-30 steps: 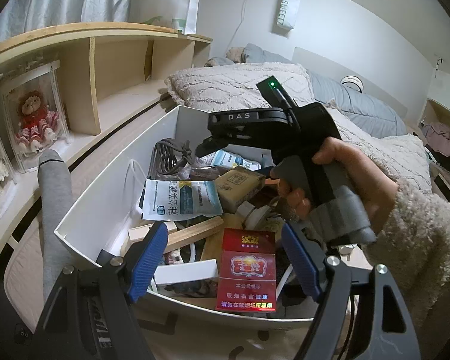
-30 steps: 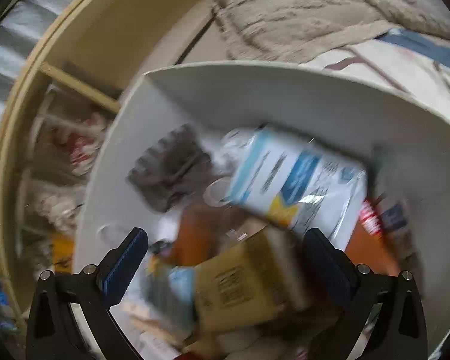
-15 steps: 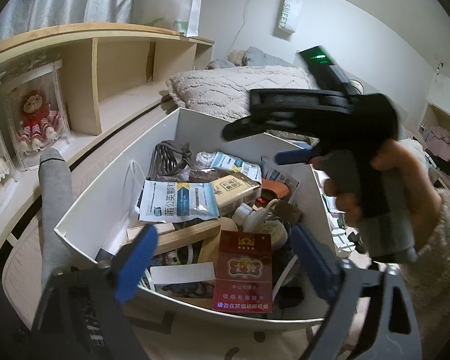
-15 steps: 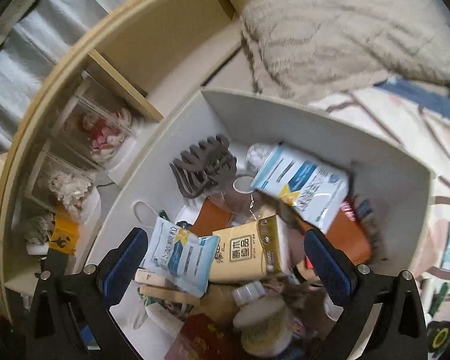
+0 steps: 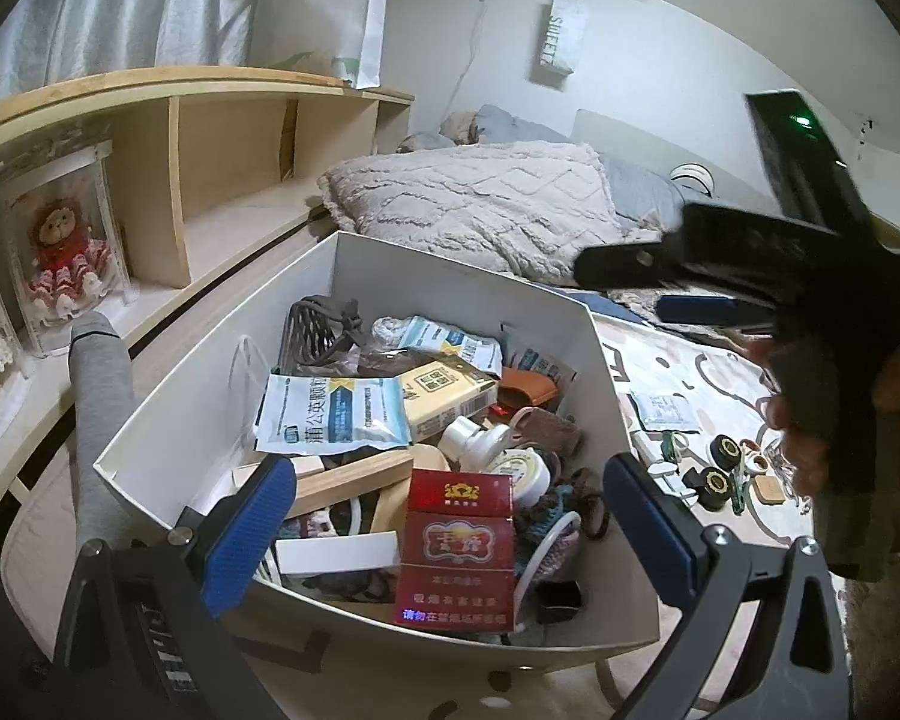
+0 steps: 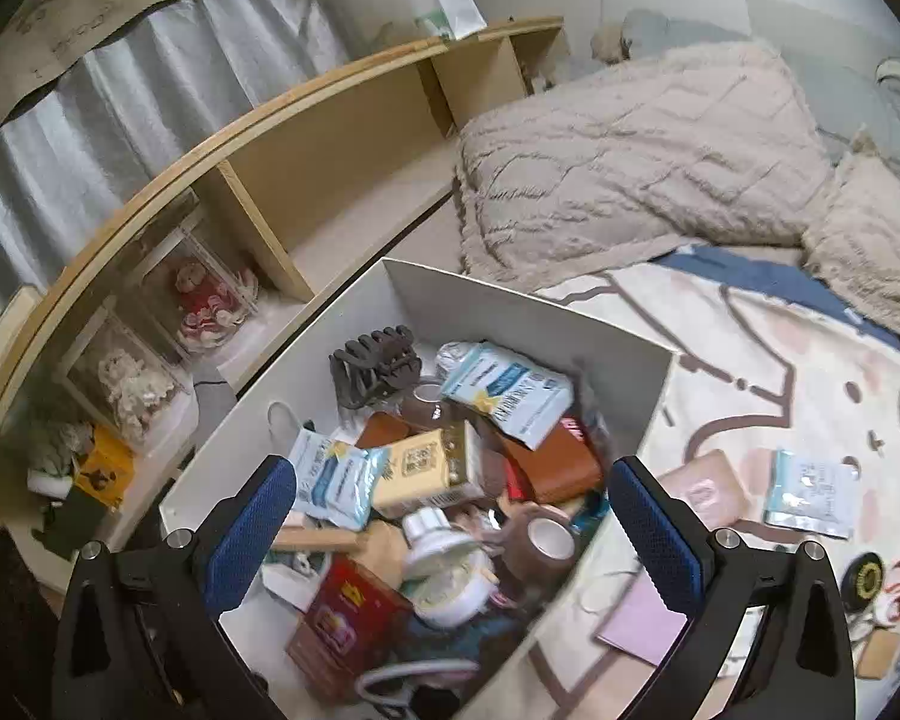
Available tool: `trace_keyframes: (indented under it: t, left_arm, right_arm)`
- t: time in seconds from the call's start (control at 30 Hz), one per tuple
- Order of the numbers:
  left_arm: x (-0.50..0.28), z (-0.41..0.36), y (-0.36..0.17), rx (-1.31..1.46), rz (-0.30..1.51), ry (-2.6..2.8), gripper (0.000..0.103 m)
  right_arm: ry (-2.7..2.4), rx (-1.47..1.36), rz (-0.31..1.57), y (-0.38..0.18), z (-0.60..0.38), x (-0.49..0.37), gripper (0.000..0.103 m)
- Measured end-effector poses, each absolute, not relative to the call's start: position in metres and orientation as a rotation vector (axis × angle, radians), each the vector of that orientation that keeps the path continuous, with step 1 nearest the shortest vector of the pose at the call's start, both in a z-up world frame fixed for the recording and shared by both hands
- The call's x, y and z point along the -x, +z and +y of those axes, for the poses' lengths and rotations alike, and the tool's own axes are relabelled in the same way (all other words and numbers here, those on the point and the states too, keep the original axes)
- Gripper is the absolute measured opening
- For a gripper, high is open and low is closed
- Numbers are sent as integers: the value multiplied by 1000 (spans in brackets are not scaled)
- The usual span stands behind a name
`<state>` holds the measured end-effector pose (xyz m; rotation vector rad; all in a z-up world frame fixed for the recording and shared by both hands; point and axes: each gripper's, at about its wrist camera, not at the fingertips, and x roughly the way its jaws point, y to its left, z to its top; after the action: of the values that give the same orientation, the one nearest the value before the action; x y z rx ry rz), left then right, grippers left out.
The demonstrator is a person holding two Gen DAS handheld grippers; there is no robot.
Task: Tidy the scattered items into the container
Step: 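Withdraw both tools from the box back toward the bed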
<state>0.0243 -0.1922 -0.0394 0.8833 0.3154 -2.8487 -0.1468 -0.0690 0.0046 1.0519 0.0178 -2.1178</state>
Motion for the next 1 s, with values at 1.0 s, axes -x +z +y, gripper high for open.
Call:
trace_keyframes:
  t: [1.0]
  left_arm:
    - [-24, -145, -33, -783, 276, -2947, 103]
  right_arm:
    - [-2573, -718, 181, 1, 109, 60, 103]
